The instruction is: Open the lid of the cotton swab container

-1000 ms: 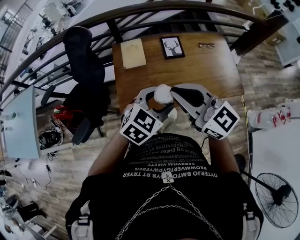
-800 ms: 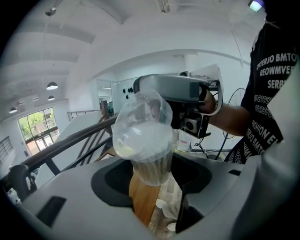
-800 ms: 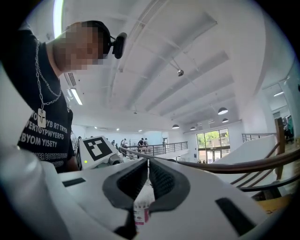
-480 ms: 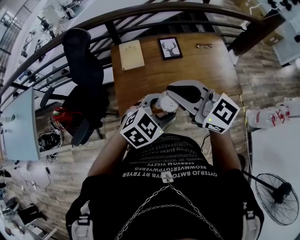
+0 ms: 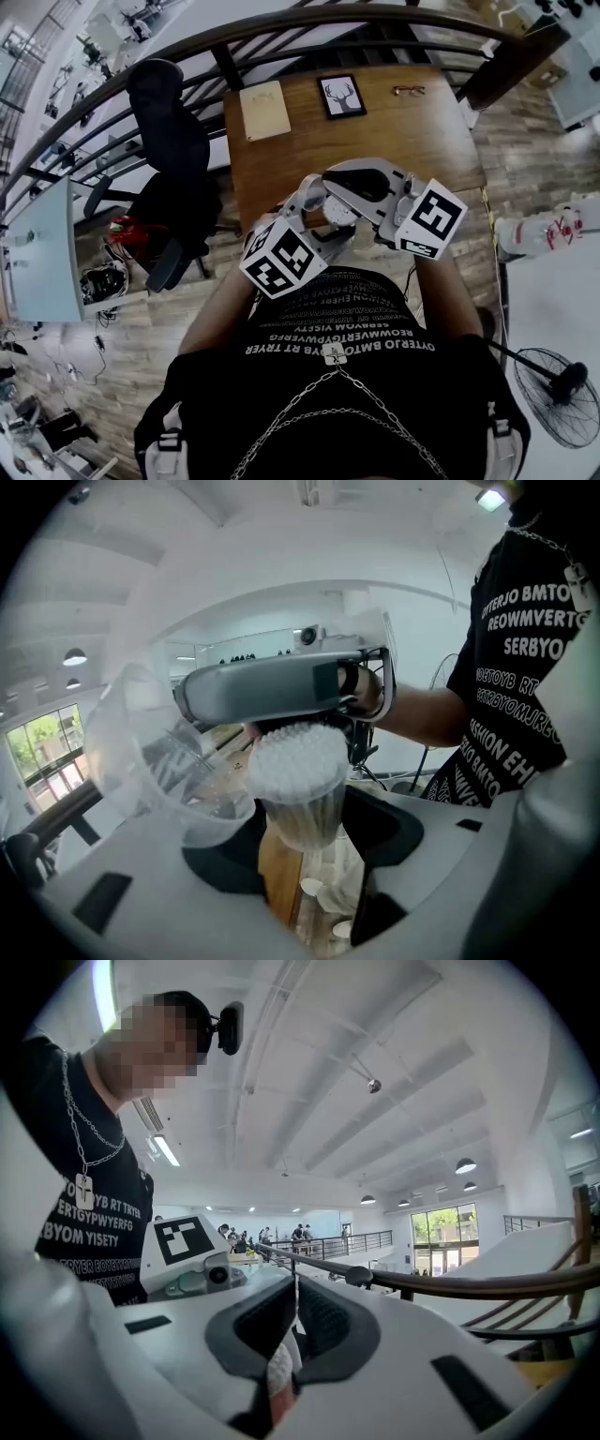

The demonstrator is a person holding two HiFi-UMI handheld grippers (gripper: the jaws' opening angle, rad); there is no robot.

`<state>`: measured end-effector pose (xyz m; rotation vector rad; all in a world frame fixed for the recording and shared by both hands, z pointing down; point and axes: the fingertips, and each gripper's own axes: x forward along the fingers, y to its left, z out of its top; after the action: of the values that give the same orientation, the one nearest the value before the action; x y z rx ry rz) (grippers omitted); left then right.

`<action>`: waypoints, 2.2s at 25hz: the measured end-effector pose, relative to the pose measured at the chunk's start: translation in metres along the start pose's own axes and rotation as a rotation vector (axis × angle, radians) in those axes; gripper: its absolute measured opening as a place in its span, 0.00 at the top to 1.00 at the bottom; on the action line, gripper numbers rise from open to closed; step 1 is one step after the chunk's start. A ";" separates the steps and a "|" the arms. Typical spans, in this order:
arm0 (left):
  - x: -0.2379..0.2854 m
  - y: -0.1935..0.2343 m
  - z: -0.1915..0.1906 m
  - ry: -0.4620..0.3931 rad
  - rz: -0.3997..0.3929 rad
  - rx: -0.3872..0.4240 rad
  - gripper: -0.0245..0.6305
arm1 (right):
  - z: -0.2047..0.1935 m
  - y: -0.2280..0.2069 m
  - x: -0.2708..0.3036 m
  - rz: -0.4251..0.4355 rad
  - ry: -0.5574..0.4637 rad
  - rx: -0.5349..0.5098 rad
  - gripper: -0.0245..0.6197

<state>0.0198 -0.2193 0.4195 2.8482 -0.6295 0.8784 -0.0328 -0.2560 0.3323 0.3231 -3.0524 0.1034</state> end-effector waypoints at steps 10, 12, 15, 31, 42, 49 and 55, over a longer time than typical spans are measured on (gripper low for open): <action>-0.034 0.057 0.000 -0.105 0.242 -0.139 0.55 | -0.008 -0.049 -0.065 -0.284 -0.139 0.118 0.93; -0.041 0.066 -0.005 -0.098 0.282 -0.148 0.55 | -0.013 -0.055 -0.076 -0.344 -0.129 0.103 0.93; -0.048 0.078 -0.016 -0.066 0.334 -0.153 0.55 | -0.024 -0.064 -0.090 -0.433 -0.083 0.068 0.93; -0.078 0.117 -0.036 -0.071 0.478 -0.214 0.55 | -0.047 -0.101 -0.152 -0.724 0.016 0.011 0.93; -0.085 0.119 -0.029 -0.112 0.499 -0.220 0.55 | -0.044 -0.097 -0.149 -0.715 0.028 0.009 0.94; -0.097 0.120 -0.022 -0.191 0.548 -0.197 0.55 | -0.044 -0.094 -0.140 -0.699 0.036 0.006 0.94; -0.099 0.119 -0.021 -0.219 0.555 -0.171 0.55 | -0.042 -0.092 -0.126 -0.681 0.042 0.001 0.94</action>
<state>-0.1142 -0.2877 0.3787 2.6633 -1.4885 0.5241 0.1124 -0.3162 0.3699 1.2979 -2.7168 0.0684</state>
